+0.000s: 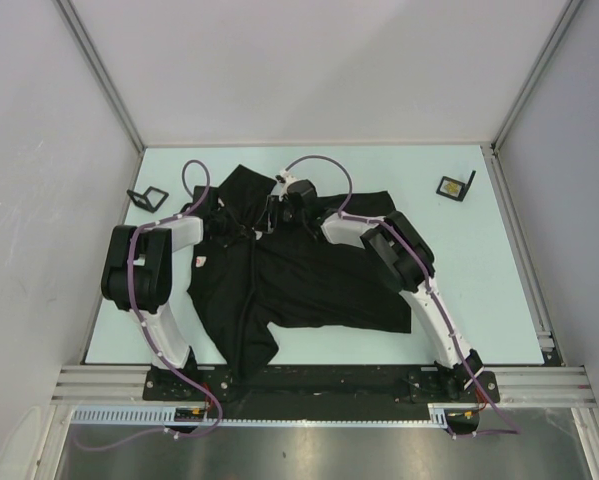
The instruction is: Remove the brooch from the garment
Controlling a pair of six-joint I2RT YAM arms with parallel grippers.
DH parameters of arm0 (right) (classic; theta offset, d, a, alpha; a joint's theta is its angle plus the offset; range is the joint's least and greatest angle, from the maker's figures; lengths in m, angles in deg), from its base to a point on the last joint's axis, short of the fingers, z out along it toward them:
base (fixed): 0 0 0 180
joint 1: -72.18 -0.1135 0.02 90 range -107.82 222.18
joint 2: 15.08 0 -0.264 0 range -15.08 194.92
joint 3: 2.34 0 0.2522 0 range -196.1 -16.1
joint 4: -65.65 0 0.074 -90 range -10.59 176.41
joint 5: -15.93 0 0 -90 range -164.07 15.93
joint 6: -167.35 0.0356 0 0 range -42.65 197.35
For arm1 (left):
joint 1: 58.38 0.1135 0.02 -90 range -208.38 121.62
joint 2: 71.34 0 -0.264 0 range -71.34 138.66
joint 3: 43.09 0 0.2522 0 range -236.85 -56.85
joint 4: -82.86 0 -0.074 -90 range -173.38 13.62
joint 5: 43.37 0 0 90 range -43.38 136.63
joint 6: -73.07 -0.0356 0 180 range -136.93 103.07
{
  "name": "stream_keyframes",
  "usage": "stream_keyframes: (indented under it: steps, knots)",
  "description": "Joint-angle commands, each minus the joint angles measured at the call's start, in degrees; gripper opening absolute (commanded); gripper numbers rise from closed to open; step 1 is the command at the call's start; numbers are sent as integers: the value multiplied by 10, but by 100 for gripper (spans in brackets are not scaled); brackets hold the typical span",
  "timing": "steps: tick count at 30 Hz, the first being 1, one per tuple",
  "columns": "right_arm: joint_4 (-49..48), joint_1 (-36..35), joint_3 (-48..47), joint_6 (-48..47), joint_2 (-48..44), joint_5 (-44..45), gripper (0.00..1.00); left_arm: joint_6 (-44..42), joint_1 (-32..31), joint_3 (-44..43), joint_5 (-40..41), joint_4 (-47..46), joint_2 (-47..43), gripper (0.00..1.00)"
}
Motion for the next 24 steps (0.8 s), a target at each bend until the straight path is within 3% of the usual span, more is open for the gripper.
stream_keyframes:
  steps: [1, 5, 10, 15, 18, 19, 21, 24]
  knots:
    - [-13, 2, -17, 17, 11, -18, 37, -7, 2, -4, 18, 17, 9, 0]
    - [-48, 11, -2, 50, 14, -43, 27, -8, 2, -1, 19, 15, 5, 1]
    - [-81, 18, 7, 71, 16, -58, 27, -7, 2, 1, 19, 13, 4, 0]
    - [-87, 20, -6, 78, 29, -71, 14, -9, 3, 2, 16, 12, 2, 0]
    - [-70, 19, -4, 71, 25, -62, 18, -10, 3, 1, 17, 13, -3, 1]
    - [-57, 19, -4, 58, 19, -39, 26, -11, 3, 1, 19, 13, -3, 0]
    - [-19, 16, -9, 28, 11, -15, 31, -11, 3, 2, 18, 11, -1, 0]
    - [-9, 13, -16, 30, 18, -16, 31, -14, 4, 4, 17, 12, 3, 0]
